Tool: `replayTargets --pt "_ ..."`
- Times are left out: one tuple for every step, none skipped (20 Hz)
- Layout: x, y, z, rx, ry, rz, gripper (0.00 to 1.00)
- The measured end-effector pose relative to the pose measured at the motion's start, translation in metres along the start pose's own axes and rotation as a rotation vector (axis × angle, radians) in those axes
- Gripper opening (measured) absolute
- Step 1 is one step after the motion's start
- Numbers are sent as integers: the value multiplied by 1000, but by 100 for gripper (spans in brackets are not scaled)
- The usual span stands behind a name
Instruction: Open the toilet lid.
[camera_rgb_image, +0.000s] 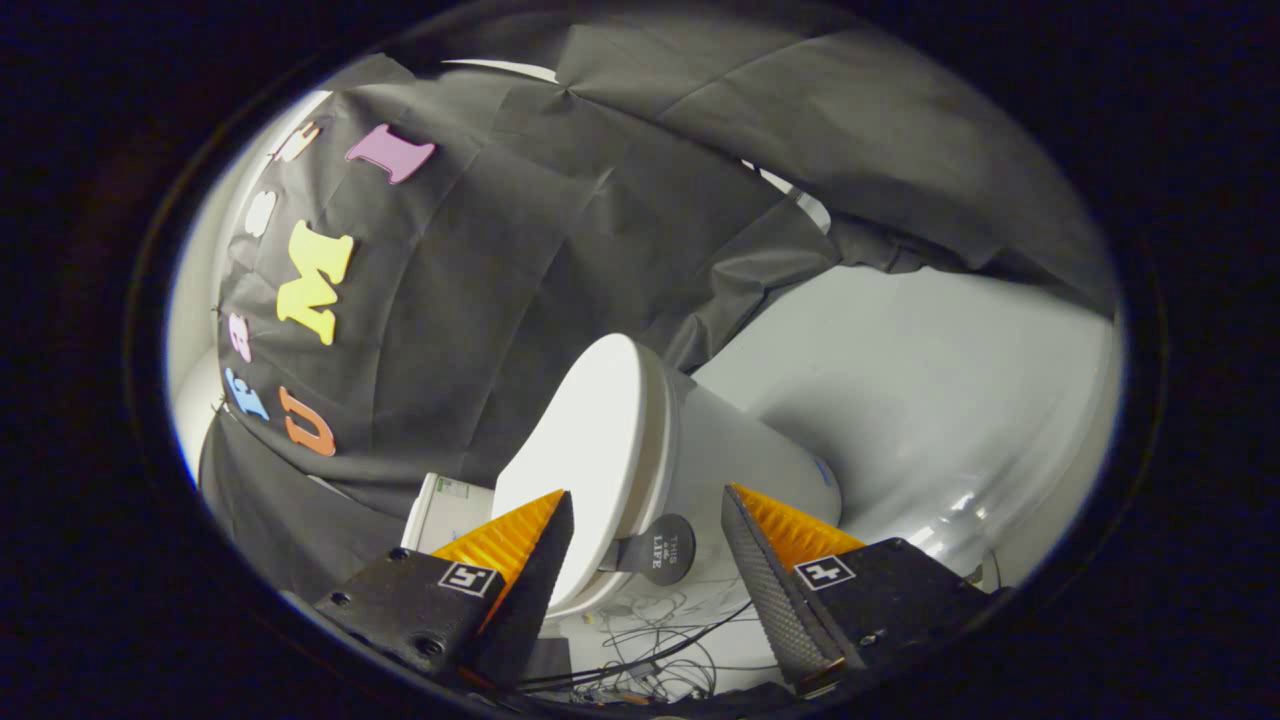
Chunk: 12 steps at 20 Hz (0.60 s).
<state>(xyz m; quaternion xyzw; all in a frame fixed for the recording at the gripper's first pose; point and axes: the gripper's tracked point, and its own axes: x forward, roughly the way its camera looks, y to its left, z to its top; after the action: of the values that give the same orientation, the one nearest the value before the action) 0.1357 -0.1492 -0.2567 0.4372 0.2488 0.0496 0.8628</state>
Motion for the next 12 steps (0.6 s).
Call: replayTargets --pt "1 -1 1 16 0 7 92" --pt "3 -6 -1 36 1 -1 86" --pt "4 -10 -3 56 11 0 84" --pt "3 -10 -8 81 29 15 80" --pt "4 -11 -13 110 49 29 79" --pt "5 -13 -16 137 62 35 75" --pt "7 -15 -19 162 71 41 68" --pt "8 -16 -20 187 76 52 61" --pt "8 -17 -18 206 73 59 53" --pt "9 -19 -17 221 65 55 46" --pt "10 -20 -18 235 66 57 39" --pt "7 -17 -19 250 83 80 32"
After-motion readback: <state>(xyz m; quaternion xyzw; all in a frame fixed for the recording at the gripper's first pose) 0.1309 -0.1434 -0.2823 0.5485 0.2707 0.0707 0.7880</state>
